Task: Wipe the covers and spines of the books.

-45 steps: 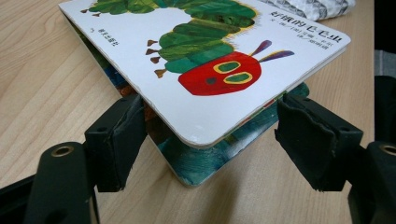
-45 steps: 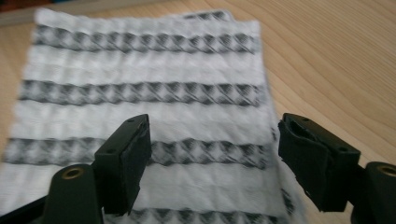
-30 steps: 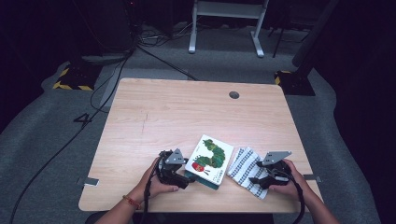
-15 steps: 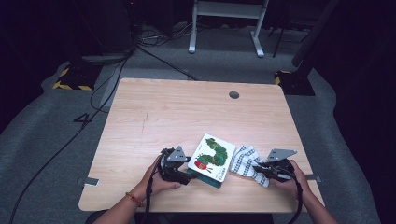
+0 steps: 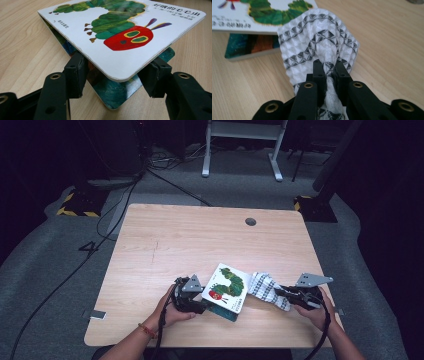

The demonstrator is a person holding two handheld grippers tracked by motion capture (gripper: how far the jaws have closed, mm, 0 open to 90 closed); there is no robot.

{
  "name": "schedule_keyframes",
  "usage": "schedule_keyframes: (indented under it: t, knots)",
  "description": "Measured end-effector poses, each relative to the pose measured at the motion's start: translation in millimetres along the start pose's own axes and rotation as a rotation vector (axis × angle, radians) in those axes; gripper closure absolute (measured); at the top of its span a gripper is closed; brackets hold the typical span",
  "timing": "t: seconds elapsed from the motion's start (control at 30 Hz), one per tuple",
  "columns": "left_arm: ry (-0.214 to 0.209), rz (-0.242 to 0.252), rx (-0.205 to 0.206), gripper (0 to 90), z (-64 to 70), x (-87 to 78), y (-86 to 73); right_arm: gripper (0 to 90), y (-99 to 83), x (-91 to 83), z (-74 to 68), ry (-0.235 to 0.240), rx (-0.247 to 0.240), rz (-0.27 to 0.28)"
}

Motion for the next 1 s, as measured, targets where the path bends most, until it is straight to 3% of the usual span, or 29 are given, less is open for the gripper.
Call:
schedule_keyframes:
  t: [0.17,0.33,0.67,0.83,1.0]
  knots:
    - [0.015,0.009,0.01,44.1,-0.4,-2.2,2.3,83.2,13.1,-6.7,-2.7,0.024,0.013,0.063]
    - [0.043,0.013,0.028,43.9,-3.3,-3.2,5.3,83.2,34.8,-0.2,-16.7,0.09,-0.004,0.104]
    - [0.108,0.02,0.071,38.6,-10.7,2.3,14.0,83.1,58.3,42.8,-65.7,0.19,-0.157,0.029]
    - [0.143,0.034,0.115,35.1,-11.2,1.9,17.0,82.8,54.9,53.2,-71.9,0.204,-0.167,-0.008]
    - [0.171,0.042,0.154,33.2,-9.8,0.4,19.2,82.6,52.1,56.2,-70.6,0.18,-0.184,-0.026]
Point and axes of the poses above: each handheld gripper's, and its own axes: x roughly forward along the jaws, y roughly out of its top, z roughly to its right, the point moved 7 cm from there along x, roughly forward along the jaws, and after that the axes turned 3 degrees about z, right-handed, at the moved point
